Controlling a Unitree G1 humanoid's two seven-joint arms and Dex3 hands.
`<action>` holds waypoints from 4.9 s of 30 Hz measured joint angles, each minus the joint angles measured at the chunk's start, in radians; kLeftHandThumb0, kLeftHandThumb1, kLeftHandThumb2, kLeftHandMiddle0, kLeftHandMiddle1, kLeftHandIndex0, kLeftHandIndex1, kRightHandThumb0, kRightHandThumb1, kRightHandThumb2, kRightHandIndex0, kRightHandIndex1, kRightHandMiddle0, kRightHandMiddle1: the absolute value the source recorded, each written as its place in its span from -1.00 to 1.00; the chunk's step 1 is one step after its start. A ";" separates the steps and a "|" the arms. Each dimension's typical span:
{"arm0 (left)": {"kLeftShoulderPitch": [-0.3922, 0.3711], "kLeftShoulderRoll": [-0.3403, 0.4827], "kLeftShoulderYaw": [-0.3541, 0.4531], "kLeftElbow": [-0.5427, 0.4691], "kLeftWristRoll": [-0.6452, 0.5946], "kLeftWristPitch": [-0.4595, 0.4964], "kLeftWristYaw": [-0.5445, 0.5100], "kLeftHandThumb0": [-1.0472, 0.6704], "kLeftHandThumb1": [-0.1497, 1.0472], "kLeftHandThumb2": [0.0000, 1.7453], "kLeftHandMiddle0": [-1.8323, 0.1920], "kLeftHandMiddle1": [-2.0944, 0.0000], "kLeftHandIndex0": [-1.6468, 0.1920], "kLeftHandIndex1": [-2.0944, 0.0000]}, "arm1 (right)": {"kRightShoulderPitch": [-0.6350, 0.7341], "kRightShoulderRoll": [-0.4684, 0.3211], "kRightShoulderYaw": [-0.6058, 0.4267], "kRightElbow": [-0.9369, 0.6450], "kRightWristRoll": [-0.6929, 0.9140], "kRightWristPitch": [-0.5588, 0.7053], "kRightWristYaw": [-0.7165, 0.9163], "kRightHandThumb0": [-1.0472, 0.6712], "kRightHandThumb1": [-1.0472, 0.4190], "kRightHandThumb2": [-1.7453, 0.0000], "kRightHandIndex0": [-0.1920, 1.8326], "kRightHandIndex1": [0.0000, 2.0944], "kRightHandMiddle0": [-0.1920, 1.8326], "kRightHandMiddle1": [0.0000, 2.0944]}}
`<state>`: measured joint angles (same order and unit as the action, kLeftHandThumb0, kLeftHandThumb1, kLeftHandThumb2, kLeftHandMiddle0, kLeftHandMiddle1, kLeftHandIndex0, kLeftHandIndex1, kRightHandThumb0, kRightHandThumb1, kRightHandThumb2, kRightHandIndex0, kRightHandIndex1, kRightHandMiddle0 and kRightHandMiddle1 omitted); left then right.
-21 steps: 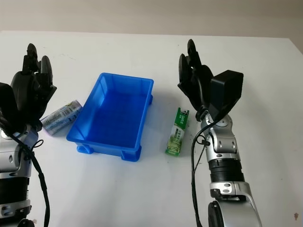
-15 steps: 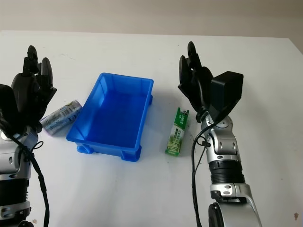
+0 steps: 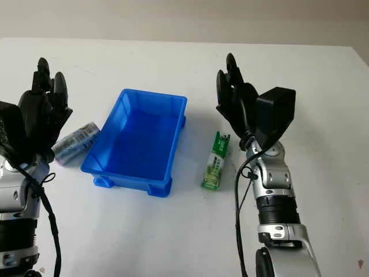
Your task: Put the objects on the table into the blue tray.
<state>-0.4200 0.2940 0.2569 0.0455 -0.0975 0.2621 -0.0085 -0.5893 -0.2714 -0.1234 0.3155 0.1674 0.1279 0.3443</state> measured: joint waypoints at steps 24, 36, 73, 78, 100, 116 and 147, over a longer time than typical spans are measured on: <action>-0.021 0.002 -0.003 0.033 0.000 -0.015 -0.012 -0.68 1.00 -0.24 1.00 1.00 1.00 1.00 | -0.021 -0.385 0.061 -0.124 -0.118 -0.056 0.358 -0.84 -1.00 0.71 -1.00 -1.00 -1.00 -1.00; -0.025 0.002 -0.005 0.057 -0.003 -0.031 -0.028 -0.68 1.00 -0.24 1.00 1.00 1.00 1.00 | -0.093 -0.526 0.151 -0.240 -0.248 -0.050 0.479 -0.80 -0.81 0.96 -0.98 -0.98 -0.98 -0.96; -0.034 0.005 -0.010 0.064 -0.001 -0.030 -0.025 -0.67 1.00 -0.25 1.00 1.00 1.00 1.00 | -0.093 -0.672 0.299 -0.007 -0.495 -0.903 0.473 -0.61 -0.62 0.93 -0.76 -0.91 -0.71 -0.93; -0.035 0.006 -0.010 0.066 0.001 -0.031 -0.026 -0.66 1.00 -0.24 1.00 1.00 1.00 1.00 | -0.078 -0.672 0.299 0.001 -0.471 -0.904 0.468 -0.53 -0.66 0.92 -0.73 -0.91 -0.69 -0.93; -0.037 0.013 -0.011 0.065 -0.002 -0.024 -0.026 -0.67 1.00 -0.24 1.00 1.00 1.00 1.00 | -0.043 -0.608 0.362 0.106 -0.552 -1.017 0.345 -0.30 -0.67 0.94 -0.58 -0.89 -0.55 -0.90; -0.037 0.016 -0.010 0.062 -0.002 -0.023 -0.030 -0.66 1.00 -0.24 1.00 1.00 1.00 1.00 | -0.134 -0.576 0.420 0.335 -0.822 -1.235 0.033 -0.16 -0.84 0.94 -0.39 -0.39 -0.50 -0.22; -0.036 0.018 -0.010 0.053 0.003 -0.017 -0.028 -0.66 1.00 -0.24 1.00 1.00 1.00 1.00 | -0.203 -0.582 0.572 0.359 -1.218 -1.139 -0.547 -0.40 -1.00 0.81 0.40 1.00 0.11 1.00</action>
<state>-0.4558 0.3120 0.2465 0.0988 -0.0942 0.2452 -0.0361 -0.7927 -0.8531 0.4486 0.6746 -1.0505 -1.0108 -0.2024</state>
